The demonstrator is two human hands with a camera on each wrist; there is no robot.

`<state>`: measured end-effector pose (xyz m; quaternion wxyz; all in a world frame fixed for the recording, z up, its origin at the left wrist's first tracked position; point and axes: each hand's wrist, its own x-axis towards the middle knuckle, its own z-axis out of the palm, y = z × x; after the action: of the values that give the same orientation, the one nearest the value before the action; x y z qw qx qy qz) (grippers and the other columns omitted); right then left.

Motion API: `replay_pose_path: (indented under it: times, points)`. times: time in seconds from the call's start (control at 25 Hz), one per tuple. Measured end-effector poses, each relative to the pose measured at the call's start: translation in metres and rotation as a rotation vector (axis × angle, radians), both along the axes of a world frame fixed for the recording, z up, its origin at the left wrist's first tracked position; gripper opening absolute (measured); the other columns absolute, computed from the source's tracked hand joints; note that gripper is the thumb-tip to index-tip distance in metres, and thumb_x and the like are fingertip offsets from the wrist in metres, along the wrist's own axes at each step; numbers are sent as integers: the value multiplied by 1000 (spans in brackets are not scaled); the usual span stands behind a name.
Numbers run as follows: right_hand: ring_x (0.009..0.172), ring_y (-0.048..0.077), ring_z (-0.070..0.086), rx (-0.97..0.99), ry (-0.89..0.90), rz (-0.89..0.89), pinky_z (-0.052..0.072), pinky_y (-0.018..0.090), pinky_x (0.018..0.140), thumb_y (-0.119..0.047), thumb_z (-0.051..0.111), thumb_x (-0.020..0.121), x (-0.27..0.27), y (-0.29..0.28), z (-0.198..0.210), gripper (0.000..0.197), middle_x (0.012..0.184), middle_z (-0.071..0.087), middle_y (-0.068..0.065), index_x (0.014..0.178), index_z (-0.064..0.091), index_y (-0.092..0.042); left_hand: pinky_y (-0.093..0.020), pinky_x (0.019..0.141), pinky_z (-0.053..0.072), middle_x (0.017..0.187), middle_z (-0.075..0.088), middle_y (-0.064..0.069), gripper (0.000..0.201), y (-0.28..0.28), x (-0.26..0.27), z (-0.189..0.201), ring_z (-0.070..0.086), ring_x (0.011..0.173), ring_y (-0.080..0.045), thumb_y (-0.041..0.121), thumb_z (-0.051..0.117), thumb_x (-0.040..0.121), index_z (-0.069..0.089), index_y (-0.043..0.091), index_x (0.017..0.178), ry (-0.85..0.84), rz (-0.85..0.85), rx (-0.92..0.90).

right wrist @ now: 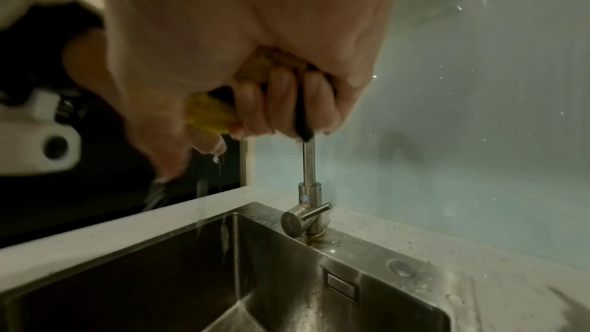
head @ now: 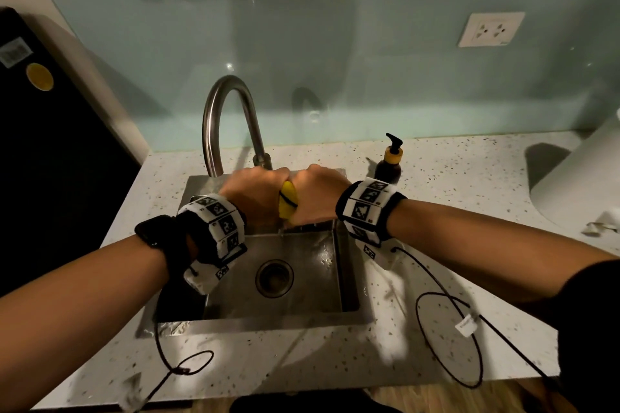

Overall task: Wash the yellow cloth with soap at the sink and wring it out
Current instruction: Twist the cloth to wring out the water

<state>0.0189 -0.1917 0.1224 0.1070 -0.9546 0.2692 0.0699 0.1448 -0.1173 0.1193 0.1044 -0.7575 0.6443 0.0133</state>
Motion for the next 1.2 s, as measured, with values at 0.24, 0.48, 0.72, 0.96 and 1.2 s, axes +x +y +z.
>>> replay_pose_path:
  times: [0.24, 0.48, 0.72, 0.96, 1.2]
  points:
    - [74, 17, 55, 139, -119, 68, 41, 21, 59, -53, 66, 82, -8, -3, 11, 43, 82, 57, -5, 107, 54, -22, -30, 59, 48, 90, 72, -2, 33, 9, 0, 9, 70, 71, -23, 41, 46, 101, 46, 17, 124, -247, -228, -111]
    - [67, 23, 70, 580, -160, -129, 50, 25, 59, -17, 70, 81, -5, -7, 9, 7, 71, 72, 6, 76, 66, -12, -41, 69, 55, 102, 69, -10, 31, 11, 6, 3, 67, 85, -31, 28, 56, 95, 53, 14, 123, -368, -441, -399]
    - [38, 3, 31, 1283, -166, -162, 25, 13, 33, -6, 61, 93, -11, -11, 16, 19, 64, 51, 0, 75, 58, -10, -46, 74, 55, 126, 62, -18, 42, 13, 16, 6, 64, 103, -35, 24, 51, 98, 50, 12, 138, -477, -689, -554]
    - [56, 15, 48, 662, -126, -181, 38, 25, 47, -23, 79, 77, 1, 14, 14, 22, 66, 54, -1, 75, 57, -19, -34, 53, 45, 93, 68, -7, 23, 10, -1, 32, 69, 71, -29, 26, 50, 95, 56, 10, 110, -348, -481, -190]
    - [85, 30, 63, 134, -86, -131, 46, 34, 67, -21, 62, 80, 8, 10, 10, 14, 81, 56, 6, 89, 62, -10, -32, 71, 44, 100, 71, -2, 29, -4, -13, 34, 68, 89, -26, 45, 55, 92, 60, 23, 111, -228, -115, 1]
